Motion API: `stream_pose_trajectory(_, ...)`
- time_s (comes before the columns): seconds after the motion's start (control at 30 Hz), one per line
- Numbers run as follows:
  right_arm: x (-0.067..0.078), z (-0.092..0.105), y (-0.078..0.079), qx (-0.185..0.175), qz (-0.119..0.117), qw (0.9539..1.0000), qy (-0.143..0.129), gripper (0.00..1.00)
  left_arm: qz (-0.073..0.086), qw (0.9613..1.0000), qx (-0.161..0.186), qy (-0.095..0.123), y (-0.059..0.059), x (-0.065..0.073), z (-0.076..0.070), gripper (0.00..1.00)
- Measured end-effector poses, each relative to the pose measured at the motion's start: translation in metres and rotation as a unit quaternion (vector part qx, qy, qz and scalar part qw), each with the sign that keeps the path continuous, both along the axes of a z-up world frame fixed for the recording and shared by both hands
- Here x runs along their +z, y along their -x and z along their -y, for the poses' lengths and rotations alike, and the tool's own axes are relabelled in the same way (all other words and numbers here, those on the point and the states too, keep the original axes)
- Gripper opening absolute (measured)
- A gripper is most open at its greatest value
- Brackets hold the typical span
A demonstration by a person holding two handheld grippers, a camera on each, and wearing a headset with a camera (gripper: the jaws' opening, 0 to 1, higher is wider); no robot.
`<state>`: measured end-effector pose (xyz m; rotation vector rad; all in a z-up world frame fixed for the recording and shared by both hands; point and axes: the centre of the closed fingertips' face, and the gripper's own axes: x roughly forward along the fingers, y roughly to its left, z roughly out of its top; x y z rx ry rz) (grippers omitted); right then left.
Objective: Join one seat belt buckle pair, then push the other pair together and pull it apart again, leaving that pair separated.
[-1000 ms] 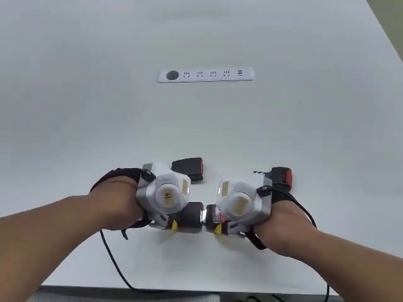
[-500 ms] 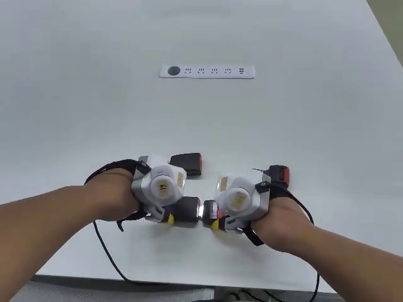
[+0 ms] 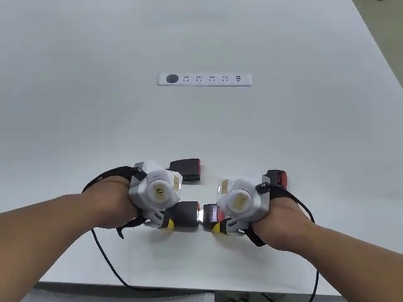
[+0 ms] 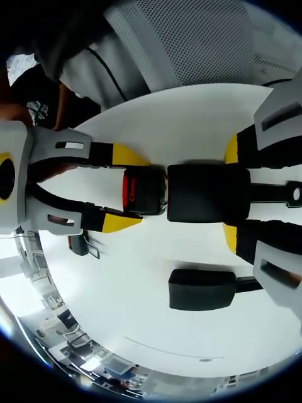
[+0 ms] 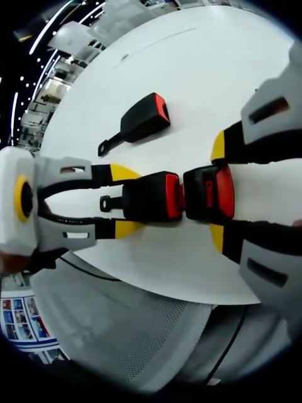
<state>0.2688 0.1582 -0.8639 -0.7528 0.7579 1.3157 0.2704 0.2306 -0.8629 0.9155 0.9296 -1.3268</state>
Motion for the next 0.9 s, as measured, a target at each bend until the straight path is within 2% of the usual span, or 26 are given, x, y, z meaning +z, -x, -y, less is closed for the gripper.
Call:
stream_pose_trajectory(0.13,0.0,-0.001,0.0,-0.005,-0.013,0.9999,-0.001,0.34,-0.002,1.0,0.003,-0.002,0.0,0.0,0.0,0.31)
stream_pose_trajectory(0.33,0.0,-0.001,0.0,-0.007,-0.011,0.9999,0.001,0.35,-0.007,0.9999,0.011,0.002,0.0,-0.001,0.0,0.32)
stream_pose_trajectory(0.37,0.0,-0.002,0.0,-0.026,-0.023,0.9994,-0.002,0.35,-0.007,0.9999,0.015,0.002,0.0,-0.001,0.0,0.32)
stream_pose_trajectory(0.4,0.0,-0.001,0.001,-0.043,-0.036,0.9984,-0.001,0.35,-0.008,0.9996,0.028,0.003,0.0,-0.001,-0.001,0.32)
stream_pose_trajectory(0.47,0.002,-0.001,-0.004,-0.045,-0.026,0.9986,0.004,0.36,-0.011,0.9976,0.068,0.01,-0.002,-0.001,0.0,0.33)
stream_pose_trajectory(0.5,0.003,0.0,-0.004,-0.041,-0.02,0.9989,0.008,0.36,-0.008,0.9978,0.064,0.012,-0.002,-0.001,0.001,0.33)
stream_pose_trajectory(0.6,0.008,0.003,-0.002,-0.031,-0.022,0.9992,0.011,0.36,0.001,0.9979,0.064,0.01,0.0,0.0,-0.001,0.34)
stream_pose_trajectory(0.67,0.013,0.005,-0.001,-0.031,-0.022,0.9992,0.013,0.35,0.014,0.9987,0.049,-0.005,0.002,0.001,-0.007,0.35)
stream_pose_trajectory(0.7,0.015,0.006,0.0,-0.031,-0.021,0.9992,0.011,0.35,0.017,0.9986,0.049,-0.003,0.002,0.003,-0.008,0.34)
stream_pose_trajectory(0.77,0.022,0.008,0.0,-0.035,-0.019,0.9992,0.003,0.34,0.023,0.9979,0.06,-0.001,0.001,0.012,-0.013,0.34)
stream_pose_trajectory(0.83,0.03,0.01,0.0,-0.046,-0.014,0.9988,-0.009,0.34,0.033,0.9969,0.07,0.014,0.0,0.022,-0.016,0.34)
stream_pose_trajectory(0.9,0.037,0.012,0.004,-0.059,-0.021,0.9977,-0.026,0.34,0.032,0.9968,0.071,0.02,0.005,0.031,-0.02,0.35)
